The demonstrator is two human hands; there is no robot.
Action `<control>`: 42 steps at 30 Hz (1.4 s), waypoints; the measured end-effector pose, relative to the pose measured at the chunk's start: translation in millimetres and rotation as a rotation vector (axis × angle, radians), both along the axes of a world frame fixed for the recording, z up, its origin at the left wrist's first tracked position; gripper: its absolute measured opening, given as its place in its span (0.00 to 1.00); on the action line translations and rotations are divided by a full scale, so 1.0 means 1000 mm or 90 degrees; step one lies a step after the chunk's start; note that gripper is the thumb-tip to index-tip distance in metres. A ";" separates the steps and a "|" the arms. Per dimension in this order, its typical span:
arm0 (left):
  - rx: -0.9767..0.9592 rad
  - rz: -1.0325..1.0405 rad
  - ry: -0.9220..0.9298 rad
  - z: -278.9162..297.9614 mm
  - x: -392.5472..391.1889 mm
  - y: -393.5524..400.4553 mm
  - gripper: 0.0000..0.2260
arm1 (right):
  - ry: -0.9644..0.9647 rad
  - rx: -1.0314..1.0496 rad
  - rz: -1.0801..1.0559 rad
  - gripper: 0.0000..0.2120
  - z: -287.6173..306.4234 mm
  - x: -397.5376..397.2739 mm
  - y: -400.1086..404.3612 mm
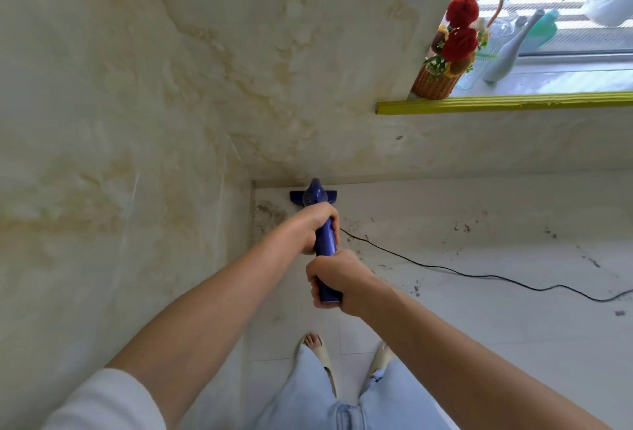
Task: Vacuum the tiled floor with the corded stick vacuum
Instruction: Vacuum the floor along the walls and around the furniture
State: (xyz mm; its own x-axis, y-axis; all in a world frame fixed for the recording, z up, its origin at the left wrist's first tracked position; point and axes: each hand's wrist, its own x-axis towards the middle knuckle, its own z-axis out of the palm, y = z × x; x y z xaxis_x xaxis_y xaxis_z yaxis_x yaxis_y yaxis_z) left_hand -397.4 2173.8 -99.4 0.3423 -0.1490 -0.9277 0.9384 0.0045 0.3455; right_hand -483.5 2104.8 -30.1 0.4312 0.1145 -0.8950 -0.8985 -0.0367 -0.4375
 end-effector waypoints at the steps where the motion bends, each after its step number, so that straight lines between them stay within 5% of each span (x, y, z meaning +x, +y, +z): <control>1: 0.001 0.001 -0.003 0.001 0.001 0.001 0.09 | -0.001 -0.002 0.004 0.10 0.002 0.001 0.000; 42: -0.041 0.050 0.009 0.006 0.039 -0.008 0.08 | -0.021 0.005 0.005 0.11 0.002 0.039 -0.010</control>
